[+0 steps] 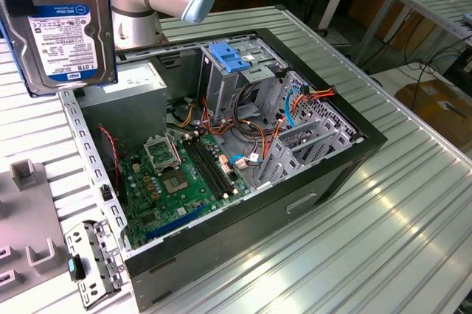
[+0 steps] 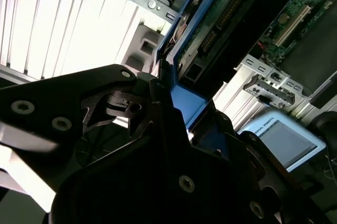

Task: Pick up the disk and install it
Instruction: 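Pick up the disk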

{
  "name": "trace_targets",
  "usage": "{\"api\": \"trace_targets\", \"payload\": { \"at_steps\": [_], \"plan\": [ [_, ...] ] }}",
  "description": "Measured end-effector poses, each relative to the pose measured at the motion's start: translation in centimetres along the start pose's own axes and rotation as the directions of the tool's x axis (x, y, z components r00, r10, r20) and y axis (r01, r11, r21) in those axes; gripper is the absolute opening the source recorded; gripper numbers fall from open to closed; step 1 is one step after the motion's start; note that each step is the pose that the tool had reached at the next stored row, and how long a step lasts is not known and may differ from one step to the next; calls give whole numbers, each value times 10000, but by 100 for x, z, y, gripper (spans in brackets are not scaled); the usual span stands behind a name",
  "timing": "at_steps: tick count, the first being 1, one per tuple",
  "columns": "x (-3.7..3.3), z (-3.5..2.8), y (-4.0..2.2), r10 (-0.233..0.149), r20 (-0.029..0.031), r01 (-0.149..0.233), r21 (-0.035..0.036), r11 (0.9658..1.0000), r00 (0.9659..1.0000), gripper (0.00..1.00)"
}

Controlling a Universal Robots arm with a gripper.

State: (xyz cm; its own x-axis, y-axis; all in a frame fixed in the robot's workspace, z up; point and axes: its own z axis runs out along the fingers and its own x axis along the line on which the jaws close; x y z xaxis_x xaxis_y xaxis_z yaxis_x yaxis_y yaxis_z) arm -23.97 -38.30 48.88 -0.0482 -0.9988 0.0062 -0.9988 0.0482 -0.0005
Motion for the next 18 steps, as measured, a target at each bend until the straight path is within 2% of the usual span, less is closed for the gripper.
{"api": "trace_targets", "payload": {
  "at_steps": [4,7,9,10,13,18],
  "plan": [
    [9,6,-107,0,-1,0,-1,10000,10000,37],
    [12,11,-265,0,0,0,0,10000,10000,37],
    [13,13,-328,0,0,0,-1,10000,10000,37],
    [15,17,-412,1,0,-1,0,10000,10000,37],
    [16,20,-504,3,0,-3,-1,10000,10000,37],
    [18,29,-703,5,-1,-5,-1,10000,10000,37]
  ]
}}
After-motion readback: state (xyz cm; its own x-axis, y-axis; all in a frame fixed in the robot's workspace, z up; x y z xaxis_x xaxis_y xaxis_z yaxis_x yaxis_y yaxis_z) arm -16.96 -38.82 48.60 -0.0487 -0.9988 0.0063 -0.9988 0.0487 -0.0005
